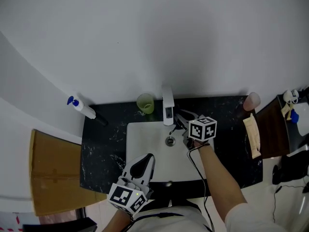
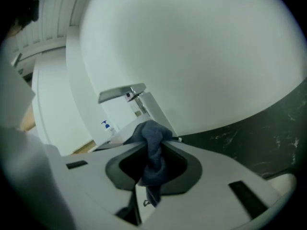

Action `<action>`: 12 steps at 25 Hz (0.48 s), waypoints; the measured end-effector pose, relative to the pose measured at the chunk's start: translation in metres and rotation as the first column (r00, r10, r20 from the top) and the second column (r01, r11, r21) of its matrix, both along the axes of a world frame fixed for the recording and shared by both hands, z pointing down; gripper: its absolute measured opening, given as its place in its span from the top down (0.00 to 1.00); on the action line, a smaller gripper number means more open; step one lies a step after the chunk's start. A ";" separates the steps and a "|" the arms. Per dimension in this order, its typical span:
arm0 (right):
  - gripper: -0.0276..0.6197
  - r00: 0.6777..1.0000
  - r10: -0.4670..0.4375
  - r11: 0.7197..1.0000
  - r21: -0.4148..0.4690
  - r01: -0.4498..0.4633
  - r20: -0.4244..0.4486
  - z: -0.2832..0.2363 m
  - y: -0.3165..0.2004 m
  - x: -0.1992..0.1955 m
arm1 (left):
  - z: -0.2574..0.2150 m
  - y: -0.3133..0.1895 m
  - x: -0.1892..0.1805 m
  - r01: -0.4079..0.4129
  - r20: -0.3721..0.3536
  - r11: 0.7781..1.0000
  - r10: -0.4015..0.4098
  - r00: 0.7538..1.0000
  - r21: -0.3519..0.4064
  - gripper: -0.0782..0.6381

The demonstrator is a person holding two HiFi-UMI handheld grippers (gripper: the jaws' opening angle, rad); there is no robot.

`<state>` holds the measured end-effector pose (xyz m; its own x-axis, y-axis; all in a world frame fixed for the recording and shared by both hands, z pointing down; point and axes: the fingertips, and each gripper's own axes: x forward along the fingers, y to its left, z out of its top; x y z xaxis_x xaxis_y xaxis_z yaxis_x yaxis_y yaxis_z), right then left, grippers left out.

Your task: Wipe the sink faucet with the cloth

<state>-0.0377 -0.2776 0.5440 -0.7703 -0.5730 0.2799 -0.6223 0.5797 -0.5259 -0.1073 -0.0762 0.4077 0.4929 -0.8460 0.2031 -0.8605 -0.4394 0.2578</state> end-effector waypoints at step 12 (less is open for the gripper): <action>0.85 0.984 -0.175 0.981 0.096 0.170 0.043 -0.012 0.072 -0.036 | -0.005 0.010 -0.005 0.010 0.008 1.000 -0.010 1.000 0.005 0.88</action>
<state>-0.0739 -0.2061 0.5322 -0.8720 -0.4514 0.1896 -0.4820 0.7236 -0.4941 -0.1128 -0.0659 0.4028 0.4831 -0.8518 0.2026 -0.8667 -0.4325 0.2484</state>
